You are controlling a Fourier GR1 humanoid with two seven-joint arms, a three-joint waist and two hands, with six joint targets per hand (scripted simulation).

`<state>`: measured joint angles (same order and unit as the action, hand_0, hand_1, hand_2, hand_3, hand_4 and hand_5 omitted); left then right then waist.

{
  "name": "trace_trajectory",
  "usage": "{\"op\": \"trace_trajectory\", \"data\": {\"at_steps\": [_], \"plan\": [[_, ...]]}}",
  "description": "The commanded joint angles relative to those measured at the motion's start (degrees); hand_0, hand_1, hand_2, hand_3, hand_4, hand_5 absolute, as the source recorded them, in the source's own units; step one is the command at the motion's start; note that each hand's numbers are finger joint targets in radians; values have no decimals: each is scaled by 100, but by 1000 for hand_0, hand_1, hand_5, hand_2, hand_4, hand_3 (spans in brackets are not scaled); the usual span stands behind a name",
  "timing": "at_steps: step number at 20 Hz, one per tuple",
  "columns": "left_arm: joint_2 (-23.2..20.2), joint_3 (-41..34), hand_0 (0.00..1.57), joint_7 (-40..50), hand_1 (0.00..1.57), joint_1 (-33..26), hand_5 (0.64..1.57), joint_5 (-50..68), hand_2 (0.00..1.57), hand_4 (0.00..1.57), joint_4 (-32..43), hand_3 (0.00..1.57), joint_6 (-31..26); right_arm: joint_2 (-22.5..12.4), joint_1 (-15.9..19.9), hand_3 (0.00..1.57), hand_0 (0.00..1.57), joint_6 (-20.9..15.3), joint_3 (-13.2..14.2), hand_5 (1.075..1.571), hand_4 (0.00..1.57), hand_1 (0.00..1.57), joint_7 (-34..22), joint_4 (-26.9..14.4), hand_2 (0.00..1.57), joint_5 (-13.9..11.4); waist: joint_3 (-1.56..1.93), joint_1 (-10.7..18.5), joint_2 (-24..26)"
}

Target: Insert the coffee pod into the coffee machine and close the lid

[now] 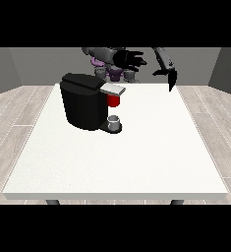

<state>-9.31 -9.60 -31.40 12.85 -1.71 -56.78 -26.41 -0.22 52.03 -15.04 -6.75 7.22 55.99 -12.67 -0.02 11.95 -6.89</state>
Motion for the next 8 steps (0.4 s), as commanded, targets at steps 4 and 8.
{"op": "trace_trajectory", "data": {"at_steps": [4,8], "plan": [[164,119,0,-444,0,-99,1571,-236,0,168,273,0,265,22,-943,0,0,43,-1274,1571,527,0,602,247,0,244,1,-37,25],[143,90,0,-46,0,110,1571,-76,0,168,258,0,119,22,-1511,0,0,488,-1732,1571,461,0,1056,670,0,1032,5,-58,184]]}}
